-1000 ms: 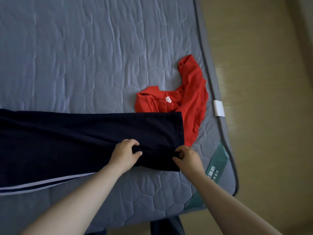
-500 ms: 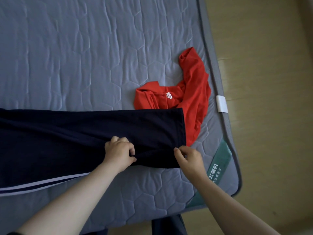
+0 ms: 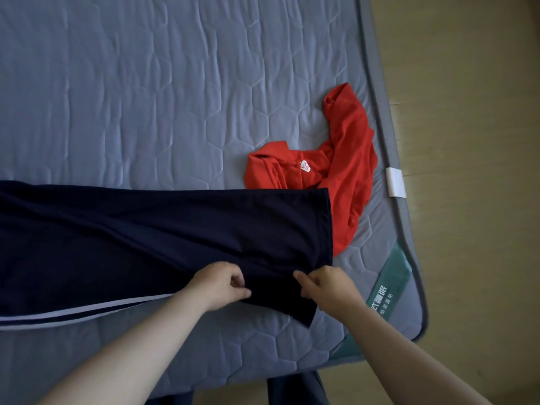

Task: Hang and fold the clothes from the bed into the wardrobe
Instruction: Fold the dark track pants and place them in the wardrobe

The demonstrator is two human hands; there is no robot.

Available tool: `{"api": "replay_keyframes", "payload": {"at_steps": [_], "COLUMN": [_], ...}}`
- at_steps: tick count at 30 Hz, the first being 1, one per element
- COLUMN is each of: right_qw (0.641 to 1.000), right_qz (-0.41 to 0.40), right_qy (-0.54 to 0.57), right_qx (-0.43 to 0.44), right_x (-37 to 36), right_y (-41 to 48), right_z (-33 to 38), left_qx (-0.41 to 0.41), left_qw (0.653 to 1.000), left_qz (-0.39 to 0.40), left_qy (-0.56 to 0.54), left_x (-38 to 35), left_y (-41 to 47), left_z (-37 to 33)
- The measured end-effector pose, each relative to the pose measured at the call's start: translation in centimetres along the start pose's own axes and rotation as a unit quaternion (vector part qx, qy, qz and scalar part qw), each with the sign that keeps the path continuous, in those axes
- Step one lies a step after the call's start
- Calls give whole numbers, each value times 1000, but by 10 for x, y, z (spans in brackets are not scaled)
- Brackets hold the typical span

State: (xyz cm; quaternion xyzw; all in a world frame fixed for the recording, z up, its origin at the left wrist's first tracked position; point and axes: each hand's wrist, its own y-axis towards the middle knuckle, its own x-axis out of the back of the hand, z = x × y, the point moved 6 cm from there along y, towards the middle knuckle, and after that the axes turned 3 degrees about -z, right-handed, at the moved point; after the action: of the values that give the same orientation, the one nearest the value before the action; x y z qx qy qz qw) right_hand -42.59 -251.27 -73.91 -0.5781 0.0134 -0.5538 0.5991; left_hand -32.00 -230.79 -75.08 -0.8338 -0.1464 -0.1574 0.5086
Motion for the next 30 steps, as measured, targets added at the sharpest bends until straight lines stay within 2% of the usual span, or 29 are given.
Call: {"api": "replay_keyframes", "payload": {"at_steps": [1,3,5,7,15,18,23,30], "right_qw": [1000,991,969,952,911,908,866,911], "right_qz": [-26,-131,-239,-281,-309,-285,-359,-267], "right_qy": [7,14,62,118,254,297,346,314], "right_qx": [-9,-15,-23,-43,-103,-80,-37,-7], "right_x": [3,18,35,43,73,75,96,83], "right_y": [0,-1,-2,3,48,61,72,84], "right_z": [0,1,4,7,19,24,20,18], "left_qx": [3,4,-1,-12,-71,-68,-37,-60], "left_qw": [1000,996,989,978,952,949,961,951], "left_qz": [-18,-76,-135,-188,-291,-297,-266,-281], "left_qy": [-16,-35,-67,-85,-60,-76,-73,-111], "left_x": [3,11,21,31,81,89,96,107], "left_y": [0,1,1,1,32,47,74,91], "left_z": [1,2,3,4,-6,-12,-15,-19]}}
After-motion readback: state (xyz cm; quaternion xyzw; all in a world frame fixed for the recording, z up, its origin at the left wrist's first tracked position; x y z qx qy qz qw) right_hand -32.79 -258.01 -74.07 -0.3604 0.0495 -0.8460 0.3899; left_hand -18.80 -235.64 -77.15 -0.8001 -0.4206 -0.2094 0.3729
